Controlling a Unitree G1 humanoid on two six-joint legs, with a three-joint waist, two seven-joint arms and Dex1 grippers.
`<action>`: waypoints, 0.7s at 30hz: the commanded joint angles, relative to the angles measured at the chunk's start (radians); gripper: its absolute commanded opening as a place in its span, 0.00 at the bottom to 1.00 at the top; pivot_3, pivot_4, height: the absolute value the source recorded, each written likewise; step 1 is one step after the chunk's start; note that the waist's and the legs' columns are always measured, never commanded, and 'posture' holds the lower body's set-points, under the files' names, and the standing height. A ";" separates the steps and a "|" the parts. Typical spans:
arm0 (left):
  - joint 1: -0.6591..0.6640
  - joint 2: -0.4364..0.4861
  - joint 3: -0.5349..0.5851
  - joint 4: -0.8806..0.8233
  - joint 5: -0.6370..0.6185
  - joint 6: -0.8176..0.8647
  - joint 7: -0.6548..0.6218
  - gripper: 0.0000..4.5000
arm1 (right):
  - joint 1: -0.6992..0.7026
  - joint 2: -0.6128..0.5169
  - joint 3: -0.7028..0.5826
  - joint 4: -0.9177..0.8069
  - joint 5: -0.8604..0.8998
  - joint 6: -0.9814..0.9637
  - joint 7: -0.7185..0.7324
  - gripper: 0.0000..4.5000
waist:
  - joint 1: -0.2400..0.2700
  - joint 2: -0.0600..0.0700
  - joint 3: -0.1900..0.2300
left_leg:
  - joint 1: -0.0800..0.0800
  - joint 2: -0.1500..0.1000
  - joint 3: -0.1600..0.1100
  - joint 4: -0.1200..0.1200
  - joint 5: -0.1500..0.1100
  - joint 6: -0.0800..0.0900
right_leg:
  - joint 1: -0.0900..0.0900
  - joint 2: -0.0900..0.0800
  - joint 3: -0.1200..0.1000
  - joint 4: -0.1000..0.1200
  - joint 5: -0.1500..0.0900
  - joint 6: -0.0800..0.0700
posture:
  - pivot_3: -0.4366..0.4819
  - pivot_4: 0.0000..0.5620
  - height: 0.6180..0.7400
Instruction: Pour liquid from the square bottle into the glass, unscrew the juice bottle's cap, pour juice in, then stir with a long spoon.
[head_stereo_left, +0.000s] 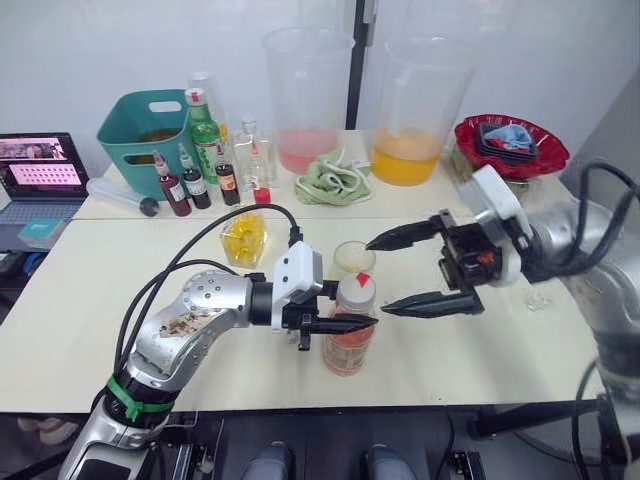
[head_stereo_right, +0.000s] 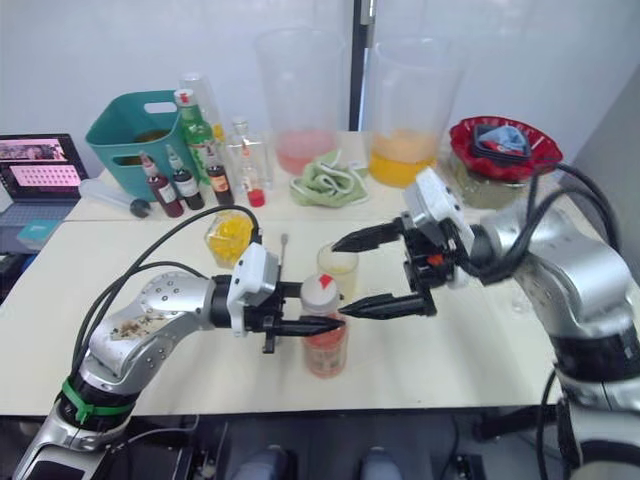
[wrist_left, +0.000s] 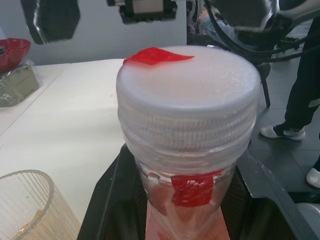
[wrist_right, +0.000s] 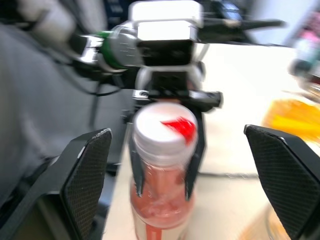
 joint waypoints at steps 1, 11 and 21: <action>0.003 0.005 -0.041 0.054 0.027 0.004 -0.033 0.31 | 0.099 0.054 -0.135 -0.220 0.106 0.079 -0.276 1.00 | 0.002 0.000 0.000 | 0.000 0.000 0.000 0.000 0.000 0.000 | 0.000 0.000 0.000 0.000 0.000 0.000 | 0.48 0.27 1.00; -0.046 -0.033 -0.066 0.112 0.037 -0.021 -0.071 0.31 | 0.194 0.102 -0.119 -0.384 0.199 0.153 -0.606 1.00 | 0.010 0.000 0.000 | 0.002 -0.001 0.000 0.001 0.001 -0.001 | 0.003 0.000 0.000 -0.001 0.000 0.000 | 0.48 0.27 1.00; -0.041 -0.045 -0.056 0.104 0.043 -0.009 -0.051 0.31 | 0.192 0.075 -0.048 -0.392 0.185 0.148 -0.654 0.38 | 0.013 0.000 0.000 | 0.002 -0.001 0.000 0.001 0.001 -0.001 | 0.004 0.000 0.000 -0.001 0.000 0.000 | 0.48 0.27 1.00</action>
